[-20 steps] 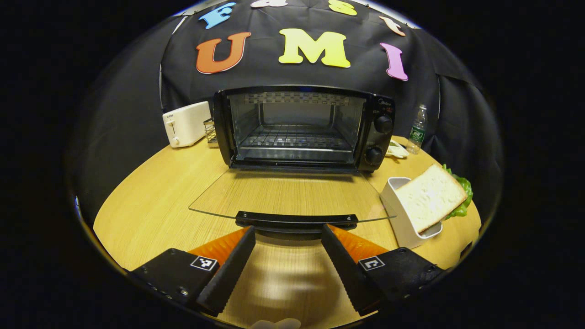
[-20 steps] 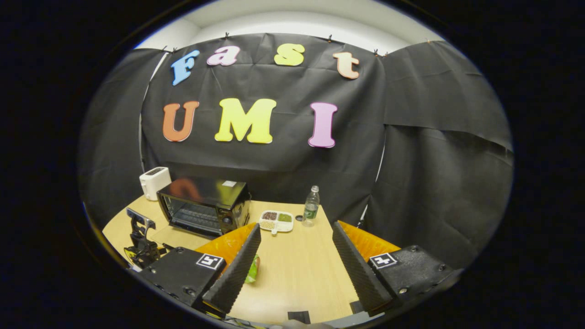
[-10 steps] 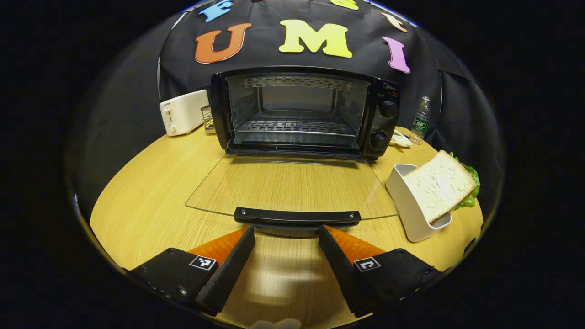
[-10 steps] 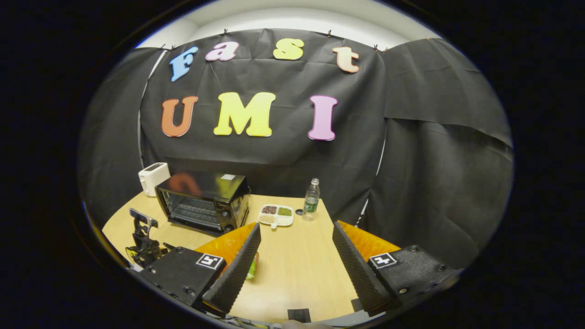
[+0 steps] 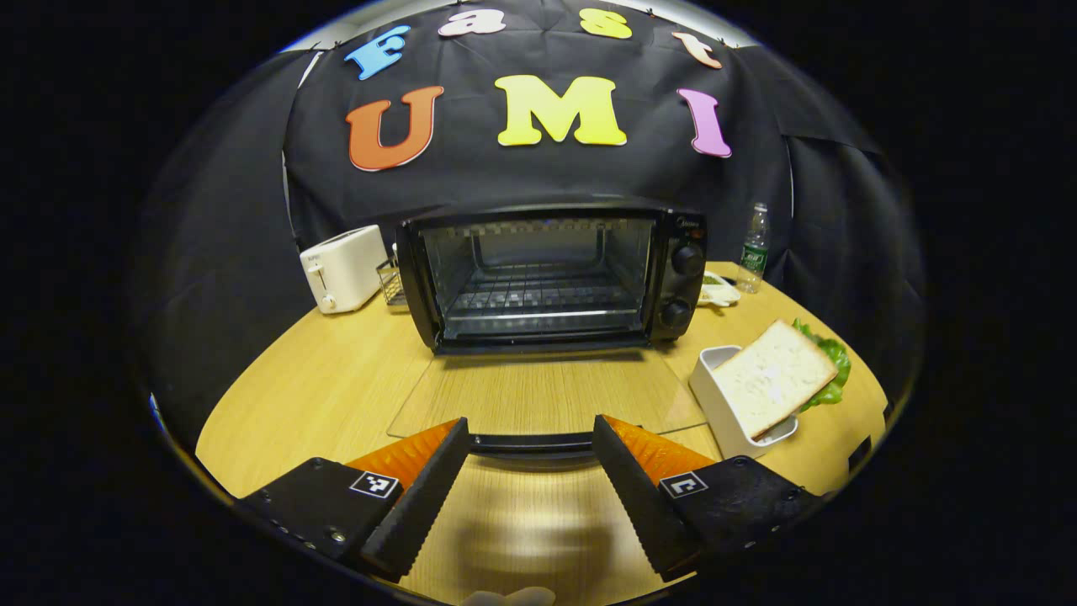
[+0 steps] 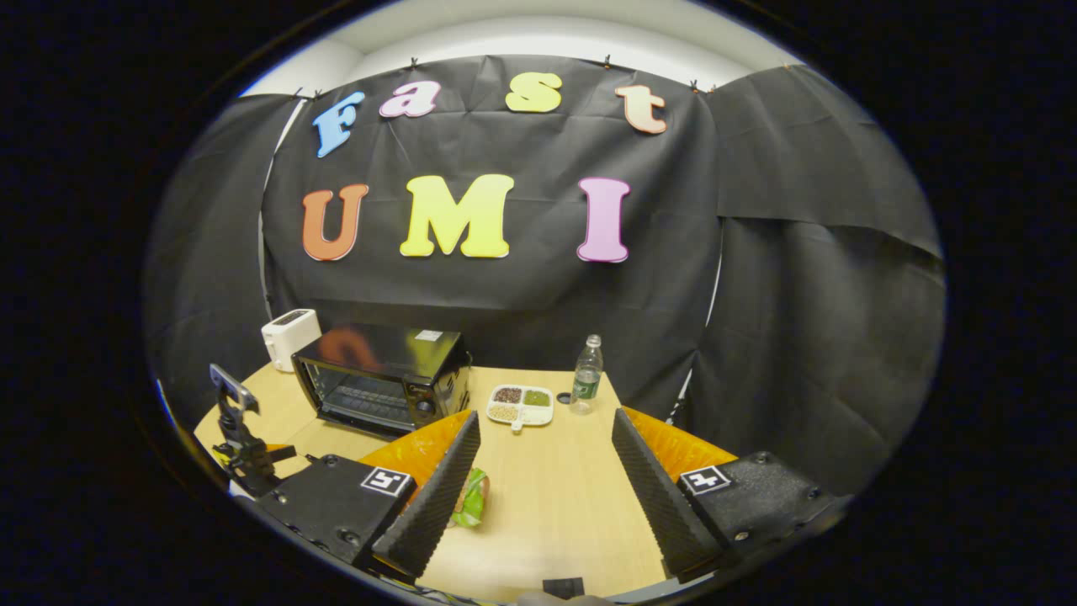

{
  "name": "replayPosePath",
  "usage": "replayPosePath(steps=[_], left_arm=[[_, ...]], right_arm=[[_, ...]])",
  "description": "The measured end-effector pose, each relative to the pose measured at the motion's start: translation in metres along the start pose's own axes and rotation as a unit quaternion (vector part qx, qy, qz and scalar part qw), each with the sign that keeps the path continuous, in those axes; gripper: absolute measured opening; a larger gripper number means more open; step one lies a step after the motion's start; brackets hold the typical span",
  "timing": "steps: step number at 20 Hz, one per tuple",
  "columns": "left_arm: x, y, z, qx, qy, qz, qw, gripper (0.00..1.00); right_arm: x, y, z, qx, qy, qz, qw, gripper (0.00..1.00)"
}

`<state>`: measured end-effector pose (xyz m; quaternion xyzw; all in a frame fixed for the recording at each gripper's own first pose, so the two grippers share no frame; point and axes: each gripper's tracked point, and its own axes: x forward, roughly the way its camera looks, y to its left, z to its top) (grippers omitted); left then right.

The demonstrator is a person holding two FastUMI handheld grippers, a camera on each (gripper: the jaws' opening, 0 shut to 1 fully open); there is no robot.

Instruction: Open the electric oven with the left hand, put the food in, and close the electric oven.

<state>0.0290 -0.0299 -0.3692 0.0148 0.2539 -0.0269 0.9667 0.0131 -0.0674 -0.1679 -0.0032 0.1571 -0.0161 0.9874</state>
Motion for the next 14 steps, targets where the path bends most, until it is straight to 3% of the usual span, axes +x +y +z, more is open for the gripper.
replayPosePath(steps=[2,6,7,10,14], left_arm=[[-0.018,0.005,0.033,-0.002,-0.03,0.0,1.0,0.96],[-0.062,0.016,0.106,0.006,-0.103,0.006,0.995,0.97],[-0.074,0.017,0.122,0.01,-0.118,0.008,0.993,0.96],[-0.114,0.022,0.172,0.016,-0.168,0.012,0.986,0.96],[-0.155,0.028,0.223,0.009,-0.214,0.018,0.977,0.96]], right_arm=[[0.009,0.005,-0.015,0.02,0.011,0.012,1.0,0.96],[0.04,0.026,-0.079,0.049,0.074,0.045,0.995,0.96],[0.047,0.031,-0.094,0.061,0.092,0.053,0.992,1.0],[0.07,0.051,-0.141,0.108,0.143,0.08,0.98,0.96],[0.1,0.075,-0.173,0.196,0.196,0.109,0.955,0.94]])
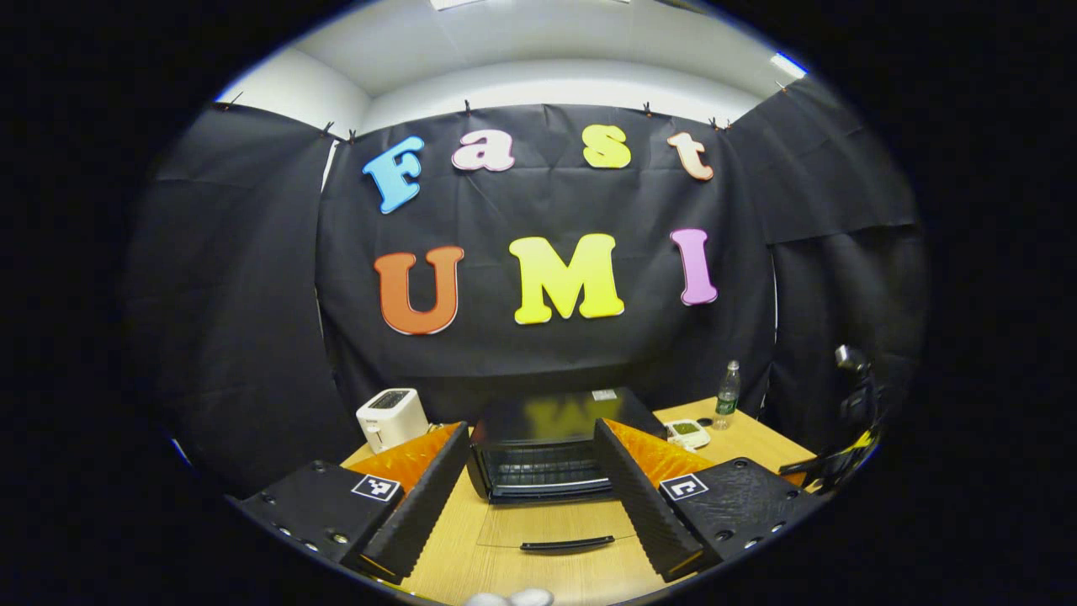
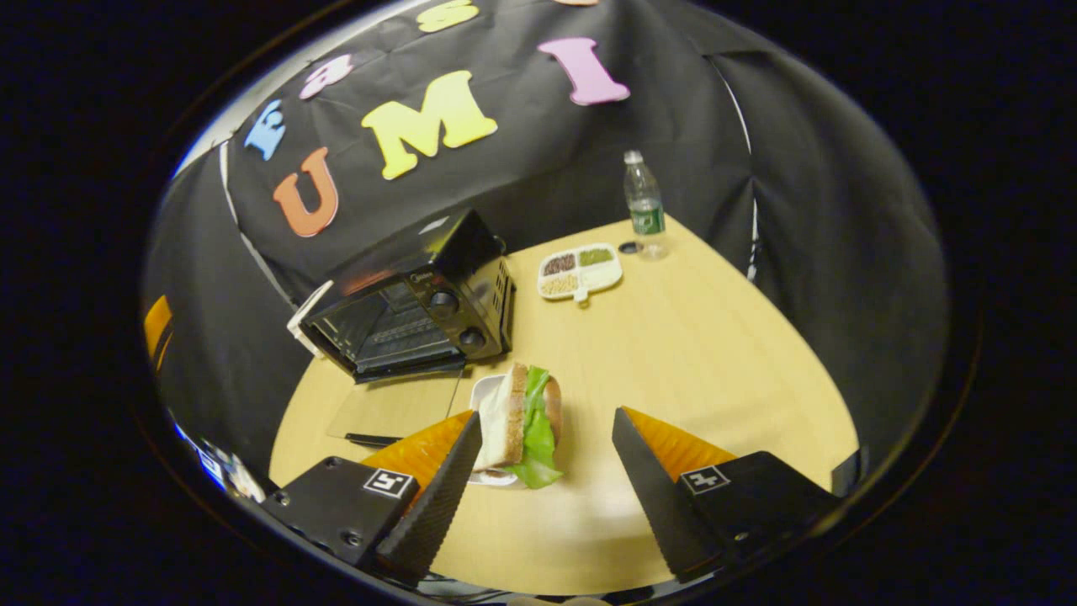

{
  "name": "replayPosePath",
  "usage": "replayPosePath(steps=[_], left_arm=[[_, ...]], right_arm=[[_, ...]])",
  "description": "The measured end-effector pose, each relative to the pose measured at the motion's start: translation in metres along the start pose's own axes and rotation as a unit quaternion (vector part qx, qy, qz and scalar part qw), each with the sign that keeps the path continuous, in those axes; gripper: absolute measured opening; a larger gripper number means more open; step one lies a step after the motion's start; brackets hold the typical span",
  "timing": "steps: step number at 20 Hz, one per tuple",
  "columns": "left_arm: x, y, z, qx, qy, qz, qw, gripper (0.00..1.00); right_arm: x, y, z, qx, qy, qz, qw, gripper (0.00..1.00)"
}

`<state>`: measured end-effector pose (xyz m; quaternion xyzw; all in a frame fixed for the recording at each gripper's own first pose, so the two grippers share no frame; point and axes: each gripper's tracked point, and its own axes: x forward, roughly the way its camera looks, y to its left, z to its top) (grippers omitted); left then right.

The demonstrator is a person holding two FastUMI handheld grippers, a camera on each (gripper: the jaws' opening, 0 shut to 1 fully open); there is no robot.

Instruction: Open the electric oven with the left hand, put the food in, and close the electric oven.

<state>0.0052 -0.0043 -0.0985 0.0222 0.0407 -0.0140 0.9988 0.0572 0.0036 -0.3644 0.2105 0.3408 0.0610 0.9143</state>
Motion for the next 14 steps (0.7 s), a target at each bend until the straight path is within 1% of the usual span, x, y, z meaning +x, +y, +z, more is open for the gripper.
replayPosePath(steps=[2,4,6,9,10,11,12,13,14], left_arm=[[-0.005,-0.002,0.02,-0.011,-0.014,0.0,1.0,0.96],[-0.006,-0.002,0.028,-0.01,-0.02,0.0,1.0,0.96],[-0.004,-0.004,0.029,-0.007,-0.019,-0.002,1.0,0.96],[-0.001,-0.006,0.023,-0.003,-0.011,-0.004,1.0,0.96],[0.001,-0.005,0.022,-0.002,-0.009,-0.005,1.0,0.96],[0.002,-0.005,0.02,-0.001,-0.006,-0.005,1.0,0.96],[0.003,-0.005,0.019,-0.002,-0.004,-0.005,1.0,0.96],[0.004,-0.003,0.019,-0.002,-0.003,-0.005,1.0,0.96],[0.005,-0.002,0.018,-0.003,-0.001,-0.003,1.0,0.96]], right_arm=[[0.015,0.003,0.003,0.022,0.006,0.012,1.0,0.92],[0.027,0.005,0.005,0.021,0.011,0.017,1.0,0.92],[0.037,0.008,0.003,0.022,0.021,0.023,0.999,0.92],[0.052,0.01,-0.002,0.026,0.039,0.033,0.998,0.88],[0.055,0.009,-0.009,0.031,0.05,0.033,0.998,0.84],[0.059,0.009,-0.013,0.038,0.06,0.035,0.997,0.82],[0.06,0.008,-0.017,0.046,0.068,0.035,0.996,0.75],[0.061,0.007,-0.018,0.056,0.066,0.034,0.996,0.72],[0.061,0.006,-0.016,0.063,0.064,0.032,0.995,0.59]])
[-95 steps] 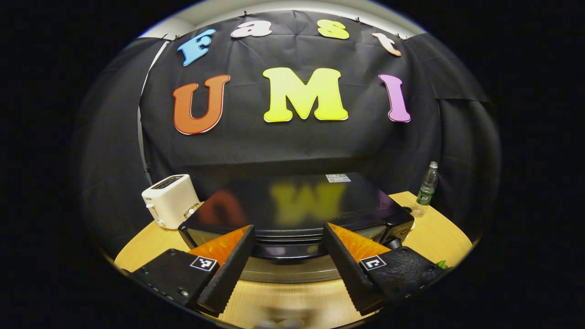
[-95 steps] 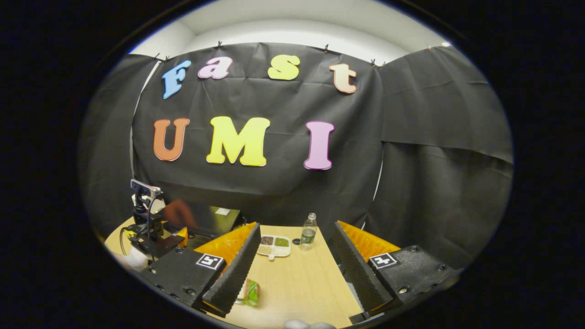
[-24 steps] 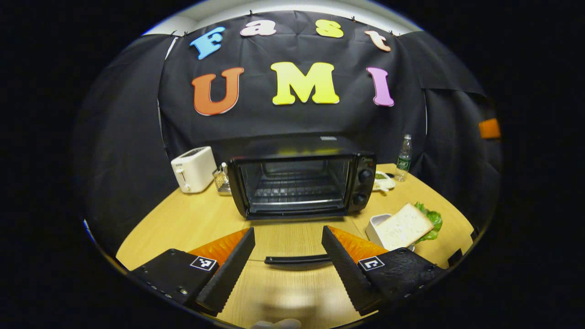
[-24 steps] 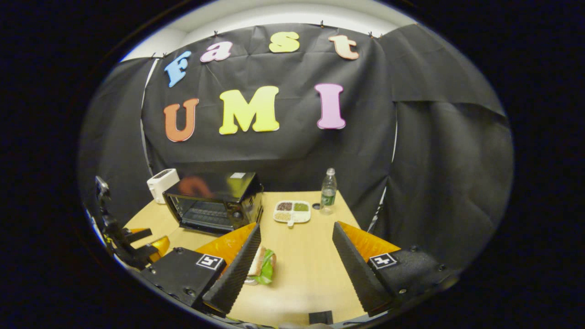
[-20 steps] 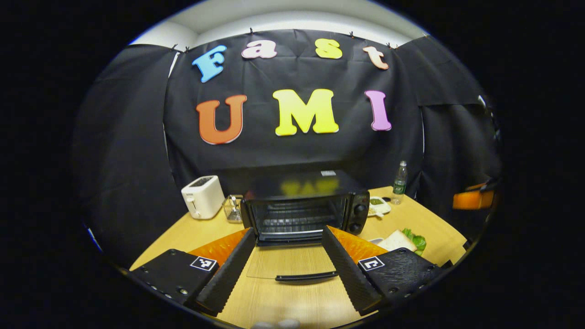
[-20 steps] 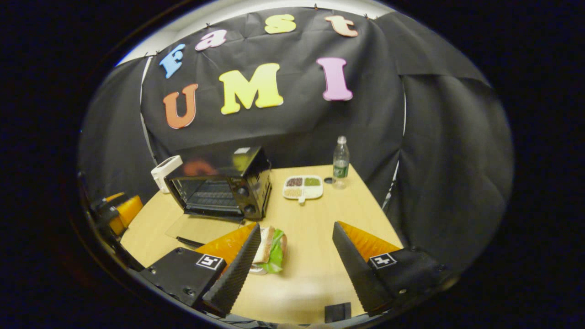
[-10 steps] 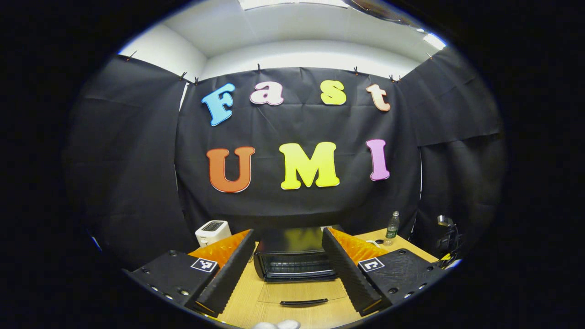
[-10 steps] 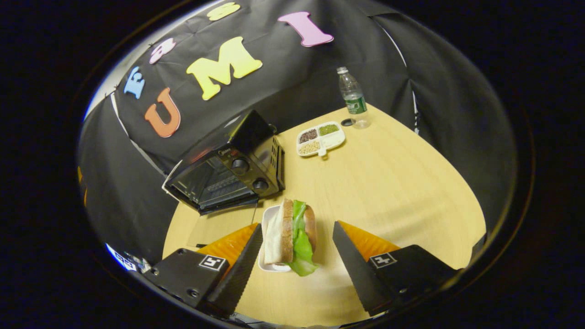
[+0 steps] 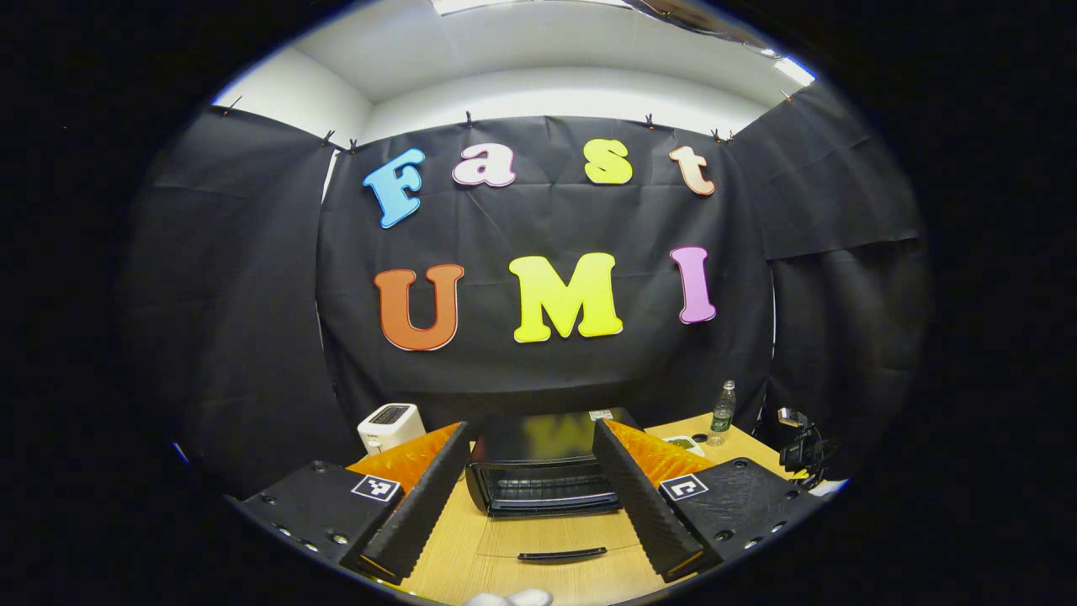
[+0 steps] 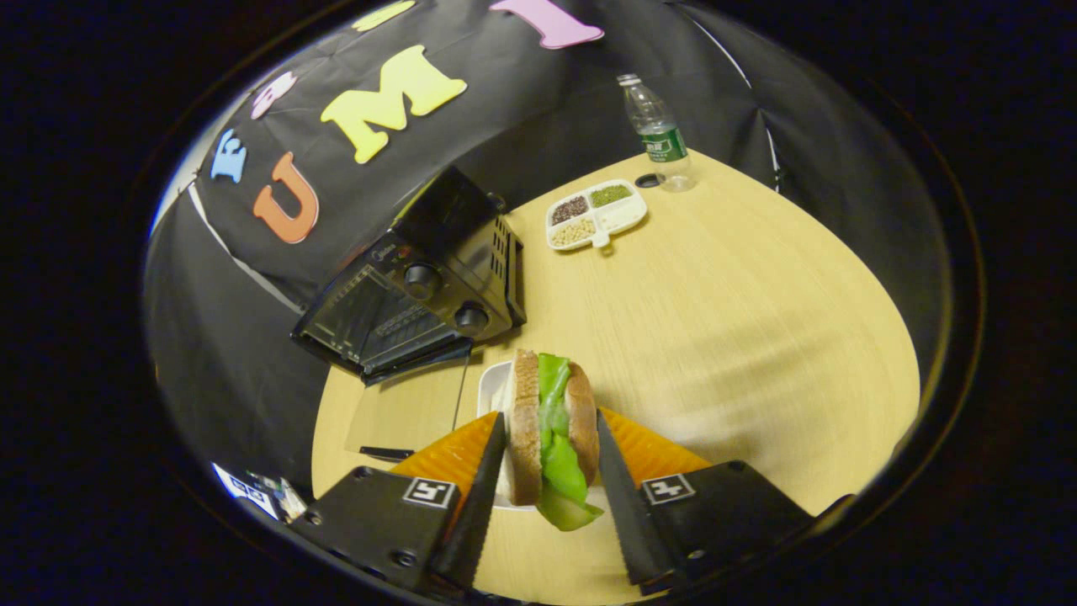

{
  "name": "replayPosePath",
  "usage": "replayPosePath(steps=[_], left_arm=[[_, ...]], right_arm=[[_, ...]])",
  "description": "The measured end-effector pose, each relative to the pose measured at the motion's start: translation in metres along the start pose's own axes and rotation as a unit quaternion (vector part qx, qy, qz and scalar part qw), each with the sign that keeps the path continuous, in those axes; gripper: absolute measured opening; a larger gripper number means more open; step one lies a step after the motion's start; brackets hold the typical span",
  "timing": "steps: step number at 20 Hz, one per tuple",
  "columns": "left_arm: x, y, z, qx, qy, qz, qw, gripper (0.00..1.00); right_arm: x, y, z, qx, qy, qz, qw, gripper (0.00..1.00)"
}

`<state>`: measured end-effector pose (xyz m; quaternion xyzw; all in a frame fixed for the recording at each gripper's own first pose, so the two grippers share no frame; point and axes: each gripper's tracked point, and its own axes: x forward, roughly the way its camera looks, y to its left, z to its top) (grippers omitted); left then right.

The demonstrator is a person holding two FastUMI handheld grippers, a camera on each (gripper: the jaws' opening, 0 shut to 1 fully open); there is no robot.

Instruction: Open the electric oven with the left hand, put the food in, and close the electric oven.

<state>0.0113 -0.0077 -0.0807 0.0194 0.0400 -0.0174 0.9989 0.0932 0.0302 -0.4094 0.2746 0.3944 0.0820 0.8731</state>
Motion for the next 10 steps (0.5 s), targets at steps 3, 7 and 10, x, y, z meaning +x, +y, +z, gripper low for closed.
replayPosePath(steps=[3,7,10], left_arm=[[0.003,0.0,-0.005,-0.003,0.005,-0.002,1.0,0.96],[0.003,0.002,-0.009,-0.007,0.012,-0.008,1.0,0.96],[0.002,0.011,-0.008,-0.011,0.01,-0.005,1.0,0.96]], right_arm=[[0.0,0.002,0.0,-0.008,-0.002,-0.004,1.0,0.51],[-0.005,0.016,0.004,0.002,-0.007,0.007,1.0,0.34],[-0.012,0.027,0.009,0.0,-0.013,0.015,1.0,0.31]])
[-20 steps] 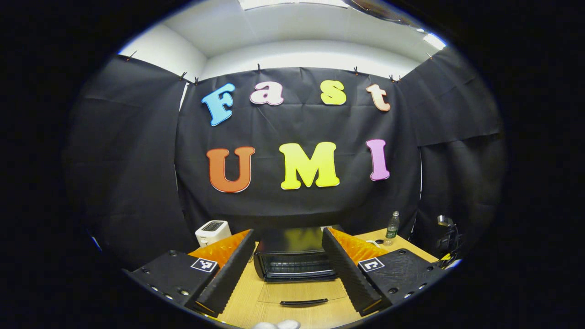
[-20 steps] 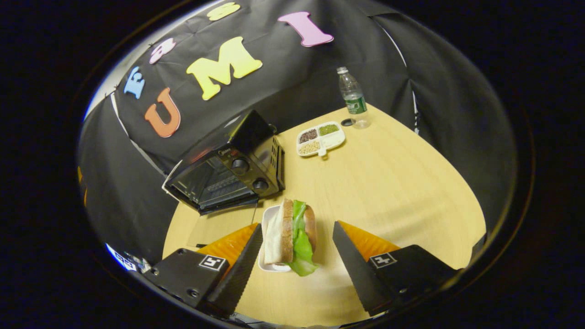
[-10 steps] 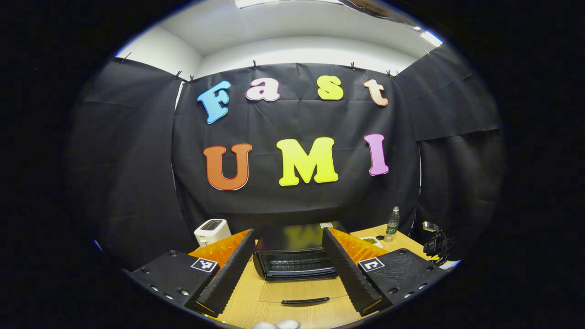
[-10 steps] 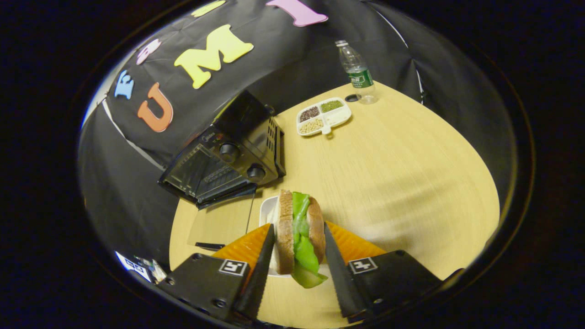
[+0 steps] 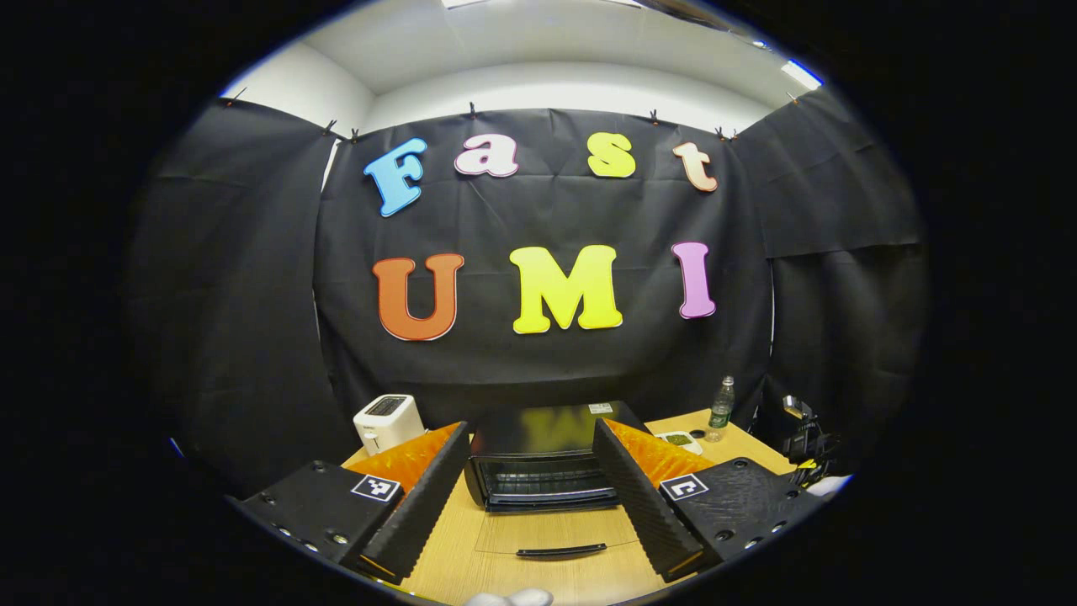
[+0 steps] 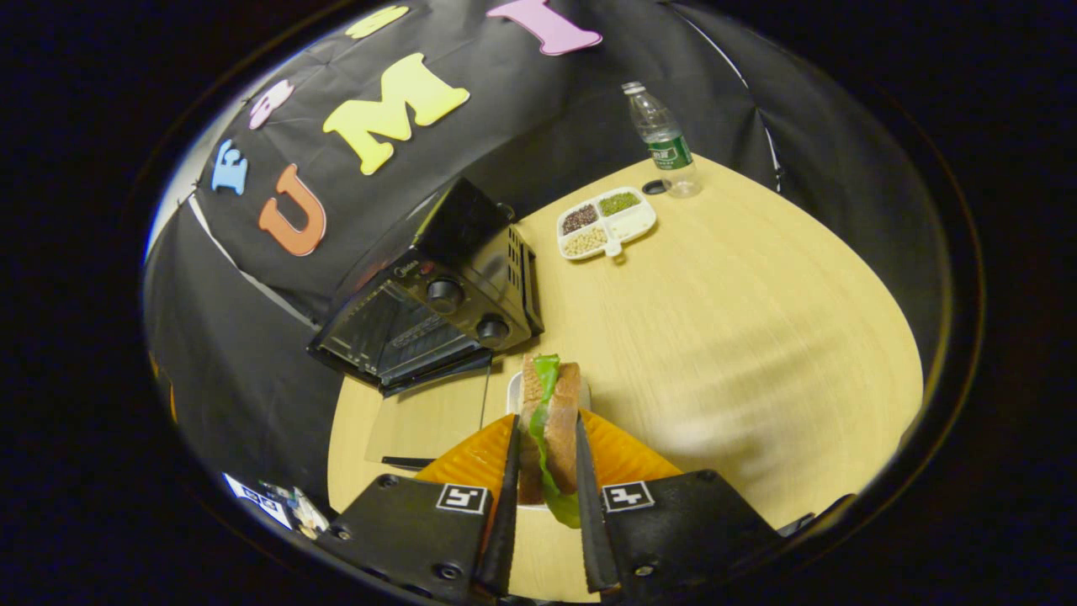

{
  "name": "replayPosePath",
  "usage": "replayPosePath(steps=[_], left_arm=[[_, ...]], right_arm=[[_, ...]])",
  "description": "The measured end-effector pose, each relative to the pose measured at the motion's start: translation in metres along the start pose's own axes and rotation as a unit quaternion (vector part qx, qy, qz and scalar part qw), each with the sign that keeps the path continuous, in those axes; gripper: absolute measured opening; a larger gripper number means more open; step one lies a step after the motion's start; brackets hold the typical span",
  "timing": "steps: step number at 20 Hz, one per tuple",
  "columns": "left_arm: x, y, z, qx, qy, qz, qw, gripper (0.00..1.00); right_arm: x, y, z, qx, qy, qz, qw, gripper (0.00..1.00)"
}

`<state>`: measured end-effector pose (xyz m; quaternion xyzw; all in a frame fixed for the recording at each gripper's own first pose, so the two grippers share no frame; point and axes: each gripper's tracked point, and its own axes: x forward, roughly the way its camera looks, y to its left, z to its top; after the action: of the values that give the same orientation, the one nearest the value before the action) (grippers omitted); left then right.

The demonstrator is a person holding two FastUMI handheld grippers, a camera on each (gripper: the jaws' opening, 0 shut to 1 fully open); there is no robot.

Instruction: Open the electric oven with the left hand, put the food in, and close the electric oven.

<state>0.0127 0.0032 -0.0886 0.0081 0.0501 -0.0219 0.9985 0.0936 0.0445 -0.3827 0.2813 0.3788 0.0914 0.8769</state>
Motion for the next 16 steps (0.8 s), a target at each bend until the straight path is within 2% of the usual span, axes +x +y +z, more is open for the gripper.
replayPosePath(steps=[1,2,3,5,6,7,8,9,11,12,16], left_arm=[[-0.001,0.003,0.001,-0.003,-0.002,0.001,1.0,0.96],[-0.002,0.006,0.001,-0.005,-0.002,0.001,1.0,0.96],[-0.002,0.009,0.002,-0.007,-0.003,0.002,1.0,0.96],[-0.005,0.015,0.001,-0.01,-0.005,0.002,1.0,0.96],[-0.006,0.019,0.003,-0.011,-0.006,0.002,1.0,0.96],[-0.005,0.023,0.003,-0.014,-0.006,0.001,1.0,0.96],[-0.006,0.025,0.003,-0.015,-0.007,0.001,1.0,0.96],[-0.006,0.029,0.004,-0.016,-0.007,0.0,1.0,0.96],[-0.007,0.037,0.004,-0.015,-0.006,-0.001,1.0,0.96],[-0.007,0.041,0.003,-0.014,-0.004,-0.001,1.0,0.96],[-0.006,0.051,-0.001,-0.002,0.009,-0.009,1.0,0.96]], right_arm=[[-0.004,0.006,0.004,-0.001,-0.008,0.003,1.0,0.36],[-0.009,0.015,0.009,-0.001,-0.015,0.011,1.0,0.36],[-0.014,0.024,0.014,0.004,-0.021,0.018,1.0,0.31],[-0.024,0.043,0.026,0.017,-0.034,0.033,0.999,0.31],[-0.03,0.055,0.034,0.029,-0.046,0.043,0.998,0.31],[-0.034,0.067,0.04,0.045,-0.055,0.056,0.996,0.36],[-0.037,0.08,0.043,0.057,-0.063,0.069,0.994,0.31],[-0.037,0.091,0.044,0.073,-0.069,0.079,0.992,0.31],[-0.03,0.114,0.044,0.118,-0.08,0.109,0.984,0.35],[-0.025,0.124,0.04,0.142,-0.08,0.124,0.979,0.32],[0.016,0.15,0.02,0.229,-0.085,0.158,0.957,0.31]])
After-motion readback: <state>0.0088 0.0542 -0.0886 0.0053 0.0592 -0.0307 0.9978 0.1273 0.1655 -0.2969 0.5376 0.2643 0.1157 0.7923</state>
